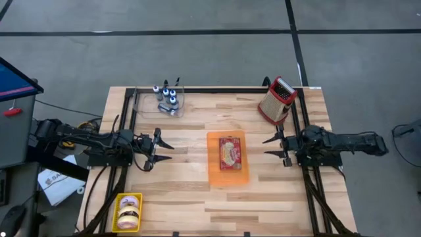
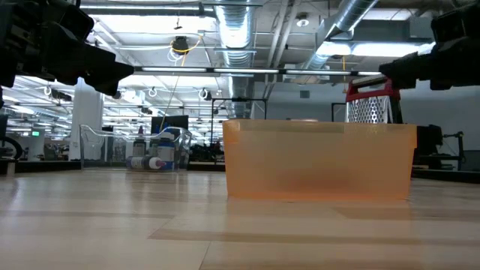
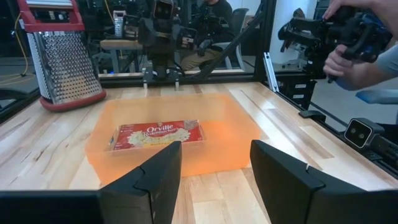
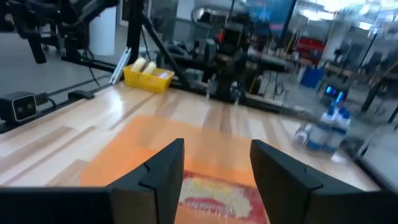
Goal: Pick & Place Food Item
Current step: Return to Home Position
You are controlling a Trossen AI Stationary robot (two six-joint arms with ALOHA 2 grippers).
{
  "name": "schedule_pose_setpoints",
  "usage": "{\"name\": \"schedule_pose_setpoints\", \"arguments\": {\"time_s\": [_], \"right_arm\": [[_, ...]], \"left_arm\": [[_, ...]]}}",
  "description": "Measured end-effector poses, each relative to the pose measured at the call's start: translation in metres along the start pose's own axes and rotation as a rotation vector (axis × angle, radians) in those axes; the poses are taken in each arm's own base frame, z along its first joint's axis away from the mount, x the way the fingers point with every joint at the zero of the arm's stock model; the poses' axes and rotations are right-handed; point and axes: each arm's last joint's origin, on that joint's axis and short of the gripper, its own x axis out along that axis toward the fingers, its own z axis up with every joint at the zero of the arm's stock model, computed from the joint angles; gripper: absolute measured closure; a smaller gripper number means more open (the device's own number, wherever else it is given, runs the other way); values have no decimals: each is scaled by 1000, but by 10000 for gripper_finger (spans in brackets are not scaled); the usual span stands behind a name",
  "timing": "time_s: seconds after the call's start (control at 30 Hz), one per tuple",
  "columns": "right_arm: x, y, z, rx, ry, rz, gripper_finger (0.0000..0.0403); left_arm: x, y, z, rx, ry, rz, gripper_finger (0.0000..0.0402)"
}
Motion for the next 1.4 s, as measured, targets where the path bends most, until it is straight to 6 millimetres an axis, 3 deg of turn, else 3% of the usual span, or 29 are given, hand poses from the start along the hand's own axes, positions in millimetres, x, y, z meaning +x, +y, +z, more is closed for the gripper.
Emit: {"name": "schedule_pose_setpoints", "arguments": {"time_s": [0.27, 1.4], "right_arm": [[-3, -6, -1, 85, 20, -175, 226], [-2, -7, -2, 96, 32, -185, 225]], "left_arm": [[0, 0, 0, 0, 0, 0, 213], [0, 0, 0, 0, 0, 0, 217]]}}
